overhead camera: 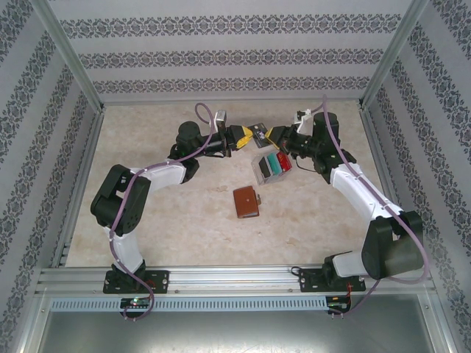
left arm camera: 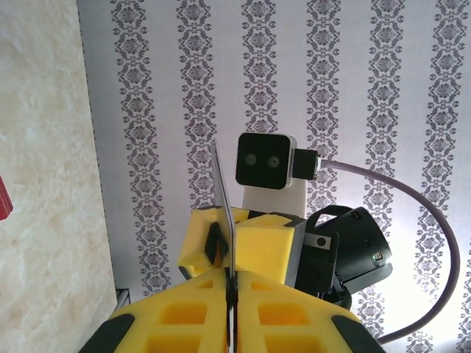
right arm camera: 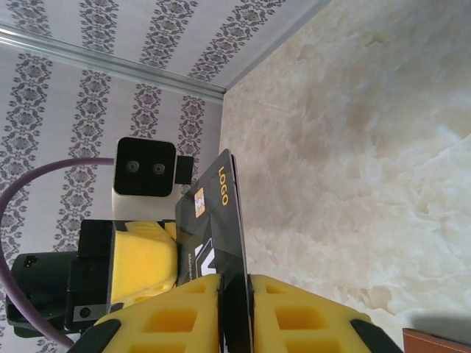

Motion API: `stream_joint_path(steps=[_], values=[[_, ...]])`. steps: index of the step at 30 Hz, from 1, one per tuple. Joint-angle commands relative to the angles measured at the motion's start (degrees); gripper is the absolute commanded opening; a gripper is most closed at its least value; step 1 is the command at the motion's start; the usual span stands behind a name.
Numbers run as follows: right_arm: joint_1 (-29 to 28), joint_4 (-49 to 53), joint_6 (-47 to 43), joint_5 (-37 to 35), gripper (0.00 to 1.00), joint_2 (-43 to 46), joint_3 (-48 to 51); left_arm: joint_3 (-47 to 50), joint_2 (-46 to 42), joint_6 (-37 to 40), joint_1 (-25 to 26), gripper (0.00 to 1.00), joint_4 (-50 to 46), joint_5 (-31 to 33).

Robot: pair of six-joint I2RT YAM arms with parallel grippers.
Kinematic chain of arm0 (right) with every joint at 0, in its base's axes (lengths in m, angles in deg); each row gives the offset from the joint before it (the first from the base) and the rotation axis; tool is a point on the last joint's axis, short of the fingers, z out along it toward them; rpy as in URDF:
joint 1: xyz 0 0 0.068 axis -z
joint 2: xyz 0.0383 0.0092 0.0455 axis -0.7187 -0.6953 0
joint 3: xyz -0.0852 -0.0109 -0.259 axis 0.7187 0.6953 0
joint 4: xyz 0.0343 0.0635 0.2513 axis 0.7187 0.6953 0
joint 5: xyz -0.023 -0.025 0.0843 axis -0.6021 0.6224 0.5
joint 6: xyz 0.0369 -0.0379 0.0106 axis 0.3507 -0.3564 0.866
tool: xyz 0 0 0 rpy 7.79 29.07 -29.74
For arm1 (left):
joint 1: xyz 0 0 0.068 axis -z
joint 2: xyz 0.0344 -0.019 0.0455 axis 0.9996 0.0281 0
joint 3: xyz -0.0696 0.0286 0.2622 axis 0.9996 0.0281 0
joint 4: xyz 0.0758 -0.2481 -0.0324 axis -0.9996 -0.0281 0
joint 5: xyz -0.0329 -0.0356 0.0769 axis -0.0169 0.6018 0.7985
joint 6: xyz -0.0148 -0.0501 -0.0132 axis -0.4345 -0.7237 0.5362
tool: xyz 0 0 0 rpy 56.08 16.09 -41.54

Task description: Put the credit cards into the card holder

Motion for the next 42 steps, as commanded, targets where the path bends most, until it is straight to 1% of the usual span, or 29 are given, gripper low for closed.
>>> stream_joint_path(steps=[1, 2, 4, 8, 10, 12, 18, 19, 20, 22, 24, 27, 28, 30, 31, 32, 34, 36, 42], values=[[0.21, 1.93, -0.1, -0.13, 0.19, 0.9, 1.27, -0.12, 0.03, -0.1, -0.25, 0.09, 7.15, -0.37], [0.24, 2.5, -0.28, -0.84, 0.2, 1.07, 1.31, 0.0, 0.03, -0.08, -0.21, 0.09, 7.16, -0.38], [0.22, 3.26, -1.02, -1.84, 0.19, 1.29, 1.4, 0.18, -0.02, -0.12, -0.25, 0.04, 7.63, -0.22], [0.41, 4.06, -1.57, -3.15, 0.18, 1.82, 1.68, 0.35, 0.03, -0.03, -0.18, 0.03, 7.37, -0.14], [0.59, 3.59, -1.5, -3.21, 0.16, 2.17, 1.99, 0.49, 0.12, -0.07, -0.19, 0.01, 7.51, -0.12], [0.63, 3.7, -1.43, -2.95, 0.18, 2.29, 1.9, 0.53, 0.21, 0.06, -0.25, 0.01, 7.26, -0.13], [1.16, 4.17, -1.44, -3.42, 0.18, 2.73, 2.34, 0.85, 0.4, 0.16, -0.25, 0.0, 7.51, -0.31], [1.24, 4.16, -1.43, -3.35, 0.17, 2.75, 2.34, 0.9, 0.6, 0.14, -0.23, 0.0, 7.51, -0.15], [1.25, 3.78, -1.43, -2.8, 0.13, 2.69, 2.34, 0.96, 0.57, 0.14, -0.25, 0.0, 7.51, -0.19], [1.32, 3.27, -1.13, -1.53, 0.12, 2.34, 2.04, 0.96, 0.62, 0.14, -0.24, 0.0, 7.53, -0.39], [1.27, 1.56, -0.72, -0.37, 0.07, 2.49, 2.2, 0.88, 0.88, 0.4, -0.25, 0.0, 7.13, -0.58], [1.29, 1.6, -0.94, -0.42, 0.07, 3.06, 2.08, 0.49, 0.99, 1.42, -0.22, 0.0, 5.35, -1.05], [1.25, 1.35, -0.84, 0.06, 0.07, 3.02, 2.09, 0.43, 1.08, 1.78, -0.24, 0.04, 4.76, -1.13], [1.25, 0.74, -0.72, 1.15, 0.02, 2.94, 2.1, 0.19, 1.24, 1.81, -0.21, 0.16, 4.43, -1.33], [1.29, 0.59, -0.61, 1.43, 0.02, 2.93, 2.08, -0.11, 1.36, 1.73, -0.24, 0.21, 4.52, -1.35], [1.25, 0.59, -0.41, 1.58, 0.02, 2.93, 2.14, -0.3, 1.6, 1.53, -0.21, 0.28, 4.73, -1.43], [1.25, 0.14, 0.02, 1.79, 0.02, 2.94, 2.34, -0.67, 1.92, 1.03, -0.07, 0.29, 5.92, -1.37], [1.12, -0.83, 0.9, 2.26, 0.02, 2.76, 2.64, -1.28, 2.34, 0.69, 0.32, 0.34, 6.45, -1.41], [0.12, -2.75, 2.3, 3.26, 0.02, 1.53, 2.55, -2.97, 4.56, -0.97, 1.22, 0.38, 8.43, -1.12]])
